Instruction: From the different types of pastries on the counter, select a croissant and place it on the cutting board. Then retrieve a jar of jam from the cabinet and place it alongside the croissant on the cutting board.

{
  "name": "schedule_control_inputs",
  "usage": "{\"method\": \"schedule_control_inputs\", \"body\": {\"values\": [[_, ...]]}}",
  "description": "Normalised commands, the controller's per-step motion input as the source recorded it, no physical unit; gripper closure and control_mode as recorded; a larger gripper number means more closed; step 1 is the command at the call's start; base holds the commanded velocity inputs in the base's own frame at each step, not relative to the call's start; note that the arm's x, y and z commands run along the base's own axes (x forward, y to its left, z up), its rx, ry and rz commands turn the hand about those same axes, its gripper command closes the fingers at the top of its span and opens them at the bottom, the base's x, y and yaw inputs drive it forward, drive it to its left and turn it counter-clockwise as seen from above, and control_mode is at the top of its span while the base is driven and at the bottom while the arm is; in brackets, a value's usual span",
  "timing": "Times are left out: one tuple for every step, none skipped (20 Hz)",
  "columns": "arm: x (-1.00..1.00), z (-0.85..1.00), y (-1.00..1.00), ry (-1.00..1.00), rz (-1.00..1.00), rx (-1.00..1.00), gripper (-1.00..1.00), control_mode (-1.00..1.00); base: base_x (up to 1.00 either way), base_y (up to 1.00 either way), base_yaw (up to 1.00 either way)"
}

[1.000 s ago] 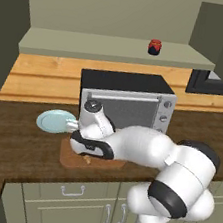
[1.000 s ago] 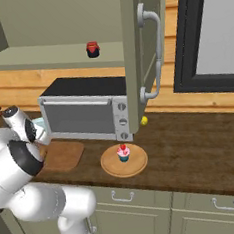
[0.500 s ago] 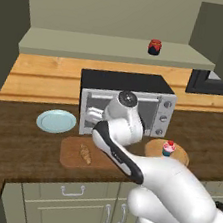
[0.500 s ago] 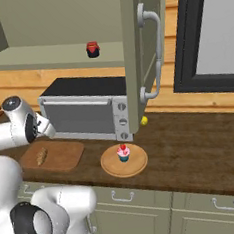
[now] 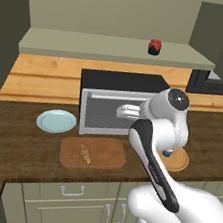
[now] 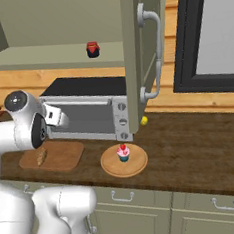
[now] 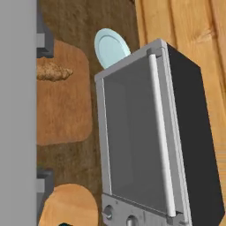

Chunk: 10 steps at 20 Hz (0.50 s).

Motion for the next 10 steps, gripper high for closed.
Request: {"method": "schedule_control_inputs", "body": {"values": [[-0.31, 1.00, -0.69, -0.33, 0.21, -0.13, -1.00, -1.00, 0.00, 0.00, 0.00], [-0.22, 1.00, -0.68, -0.34, 0.21, -0.12, -1.00, -1.00, 0.00, 0.00, 0.00], [-0.17, 1.00, -0.63, -0.34, 0.20, -0.13, -1.00, -1.00, 0.00, 0.00, 0.00], [-0.08, 1.00, -0.59, -0.34, 0.19, -0.13, -1.00, -1.00, 0.00, 0.00, 0.00], [-0.01, 1.00, -0.56, -0.34, 0.17, -0.14, -1.00, -1.00, 0.00, 0.00, 0.00], [0.00, 1.00, -0.50, -0.34, 0.17, -0.12, -1.00, -1.00, 0.00, 0.00, 0.00], [0.00, 1.00, -0.46, -0.31, 0.13, -0.13, -1.00, -1.00, 0.00, 0.00, 0.00], [0.00, 1.00, -0.35, -0.23, 0.07, -0.21, -1.00, -1.00, 0.00, 0.00, 0.00], [0.00, 0.94, -0.34, -0.17, 0.01, -0.23, -1.00, -1.00, 0.00, 0.00, 0.00], [0.01, 0.89, -0.28, -0.11, 0.00, -0.25, -1.00, -1.00, 0.00, 0.00, 0.00]]}}
